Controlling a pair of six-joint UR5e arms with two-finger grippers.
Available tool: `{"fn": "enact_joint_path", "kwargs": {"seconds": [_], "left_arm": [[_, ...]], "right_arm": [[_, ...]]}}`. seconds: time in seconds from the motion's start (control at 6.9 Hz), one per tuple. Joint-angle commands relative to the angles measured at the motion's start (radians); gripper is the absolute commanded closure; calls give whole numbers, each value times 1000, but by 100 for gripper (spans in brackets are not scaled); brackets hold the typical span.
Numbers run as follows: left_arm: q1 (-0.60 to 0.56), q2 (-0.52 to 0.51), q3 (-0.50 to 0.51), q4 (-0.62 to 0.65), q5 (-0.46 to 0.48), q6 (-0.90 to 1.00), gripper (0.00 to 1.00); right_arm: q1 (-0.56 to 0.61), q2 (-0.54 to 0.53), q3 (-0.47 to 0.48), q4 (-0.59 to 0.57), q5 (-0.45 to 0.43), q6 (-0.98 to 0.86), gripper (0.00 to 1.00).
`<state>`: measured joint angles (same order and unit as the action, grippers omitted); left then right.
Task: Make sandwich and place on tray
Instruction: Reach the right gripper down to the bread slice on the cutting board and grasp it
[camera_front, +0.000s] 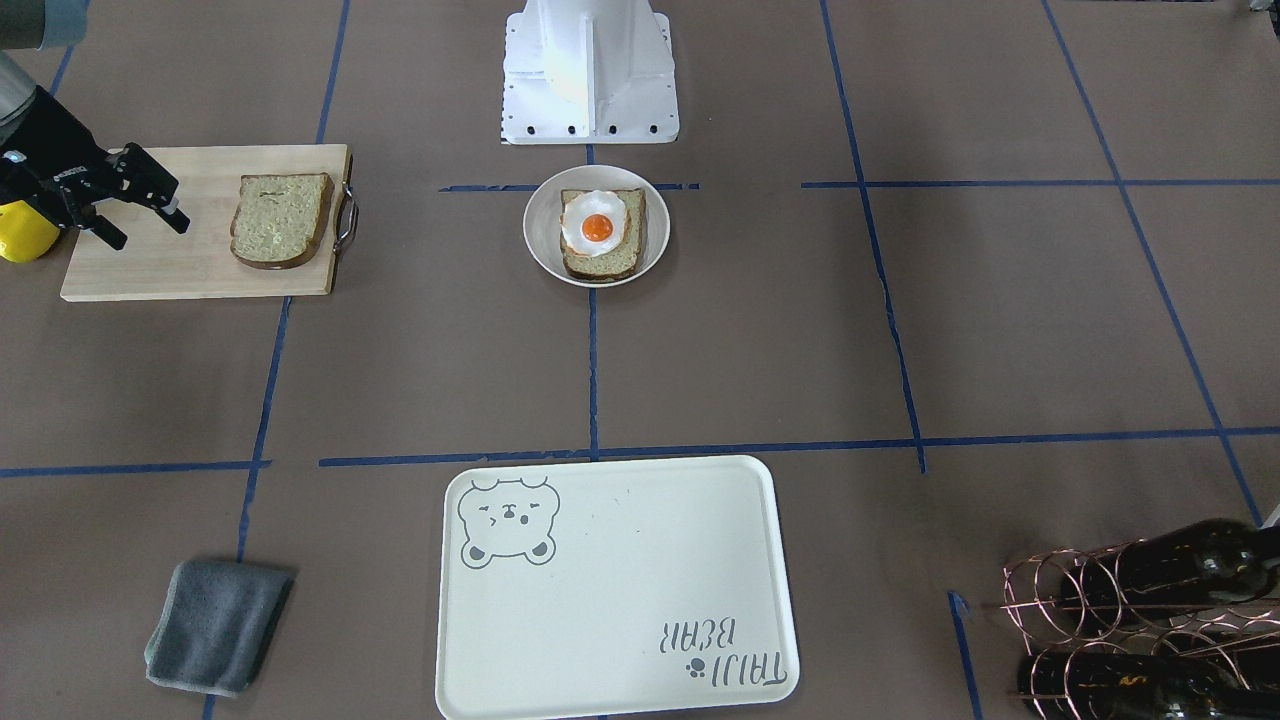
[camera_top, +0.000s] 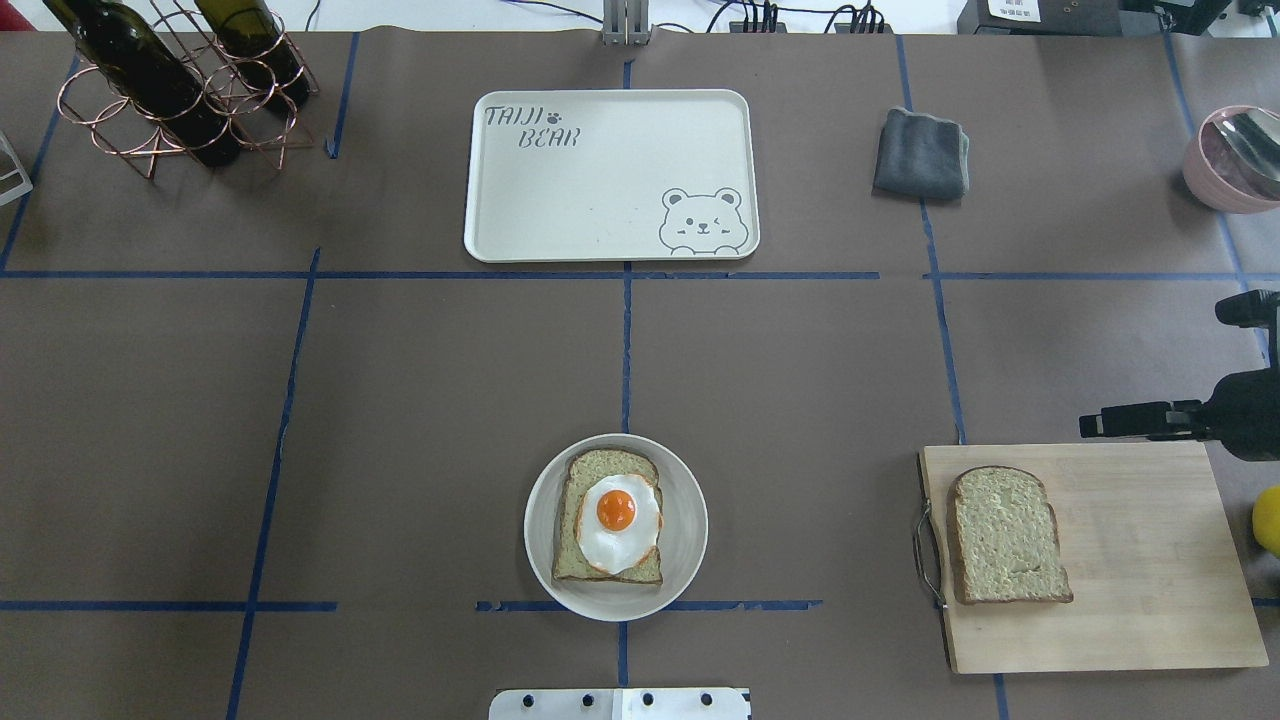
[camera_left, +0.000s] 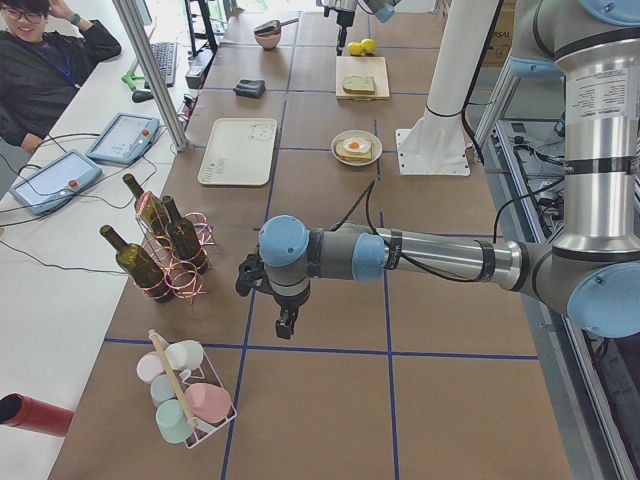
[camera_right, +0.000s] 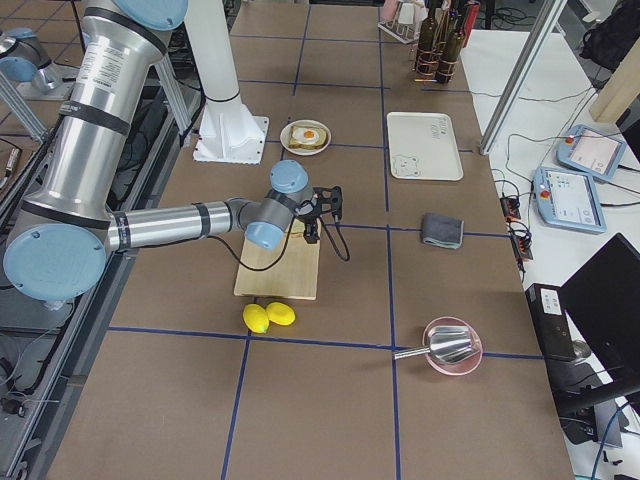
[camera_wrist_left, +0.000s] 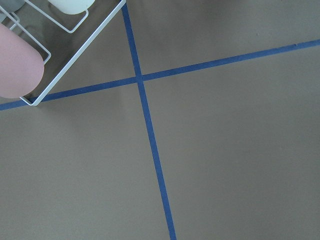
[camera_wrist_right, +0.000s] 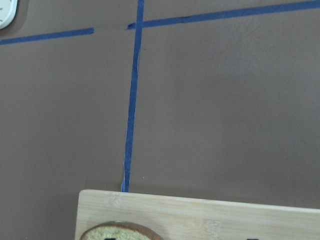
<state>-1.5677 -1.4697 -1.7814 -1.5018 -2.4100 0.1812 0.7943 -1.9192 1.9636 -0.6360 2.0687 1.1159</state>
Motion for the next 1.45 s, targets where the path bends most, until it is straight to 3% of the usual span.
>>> {"fn": "enact_joint_path", "kwargs": {"seconds": [0.0,0.29,0.58,1.3], "left_arm": [[0,2,0,0,-1,-2,0],[0,6,-1,0,-1,-2,0],[0,6,-3,0,-1,-2,0],[0,6,-4,0,-1,-2,0]], "right_arm": [[-133,-30,4,41,-100,72,23],[-304,-30,6,41,-291,168,25],[-314,-37,4,42,-288,170,39],[-343,-53,-11,42,-285,171,47]]}}
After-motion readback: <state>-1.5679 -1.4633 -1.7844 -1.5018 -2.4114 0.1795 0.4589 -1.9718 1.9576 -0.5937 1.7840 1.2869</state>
